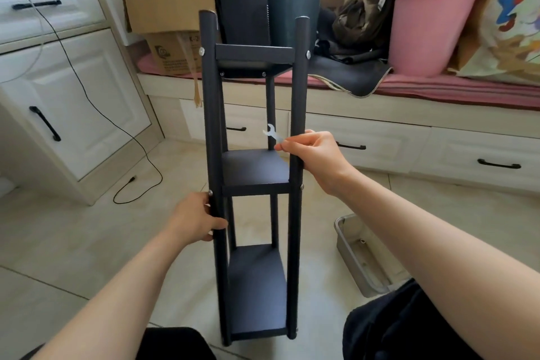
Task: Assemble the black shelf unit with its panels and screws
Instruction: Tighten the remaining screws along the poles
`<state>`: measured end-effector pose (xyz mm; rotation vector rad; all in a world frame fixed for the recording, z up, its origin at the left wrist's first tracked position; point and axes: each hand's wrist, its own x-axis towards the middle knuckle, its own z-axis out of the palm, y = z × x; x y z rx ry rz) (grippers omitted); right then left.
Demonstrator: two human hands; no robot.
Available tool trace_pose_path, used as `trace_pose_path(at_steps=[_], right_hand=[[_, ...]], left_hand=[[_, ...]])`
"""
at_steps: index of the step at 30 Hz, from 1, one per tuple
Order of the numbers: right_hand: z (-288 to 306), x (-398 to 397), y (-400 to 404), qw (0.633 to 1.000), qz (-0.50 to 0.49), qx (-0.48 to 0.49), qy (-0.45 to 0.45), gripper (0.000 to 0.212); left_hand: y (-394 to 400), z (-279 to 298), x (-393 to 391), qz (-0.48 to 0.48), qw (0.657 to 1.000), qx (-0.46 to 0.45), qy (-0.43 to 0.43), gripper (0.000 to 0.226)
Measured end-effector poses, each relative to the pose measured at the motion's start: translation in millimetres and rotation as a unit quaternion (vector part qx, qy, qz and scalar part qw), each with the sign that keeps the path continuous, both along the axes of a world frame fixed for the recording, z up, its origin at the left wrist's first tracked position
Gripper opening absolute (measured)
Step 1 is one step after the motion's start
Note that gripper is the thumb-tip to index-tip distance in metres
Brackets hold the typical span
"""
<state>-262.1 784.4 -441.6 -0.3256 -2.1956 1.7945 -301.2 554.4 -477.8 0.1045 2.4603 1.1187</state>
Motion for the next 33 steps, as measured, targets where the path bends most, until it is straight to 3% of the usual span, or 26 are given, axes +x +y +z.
trace_pose_path(at_steps=[7,11,15,18,20,21,24,28,30,33], right_hand=[[3,4,-3,0.999,-0.009,0.036,0.007,0.017],[3,8,-1,0.999,-0.005,0.043,0.014,0.017],[2,8,-5,0.997,0.008,0.074,0.008,0.011],[1,5,-14,0.993,0.028,0.112,0.003,0.012],[3,1,-19,0.992,0.036,0.123,0.001,0.012],[4,0,-21,0.991,0.037,0.127,0.002,0.012],[6,-4,-24,0.990,0.043,0.137,0.007,0.011],[5,-6,-32,0.990,0.058,0.126,0.024,0.008],[4,-6,-40,0.989,0.071,0.126,0.026,0.009],[3,-8,-53,0.987,0.080,0.135,0.039,0.013]], left_hand=[[11,-19,-4,0.020,0.999,0.029,-0.004,0.035],[14,-22,-8,0.000,1.000,0.000,0.029,0.035],[14,-21,-4,-0.031,0.975,-0.149,0.162,0.028],[12,-6,2,0.016,0.917,-0.245,0.316,0.026],[12,3,4,0.028,0.865,-0.240,0.441,0.033],[13,5,4,0.008,0.865,-0.197,0.462,0.039],[20,0,8,-0.099,0.927,-0.069,0.354,0.064],[35,-17,13,-0.152,0.930,-0.047,0.331,0.084],[41,-22,12,-0.148,0.933,-0.070,0.321,0.077],[43,-25,11,-0.124,0.936,-0.083,0.319,0.049]])
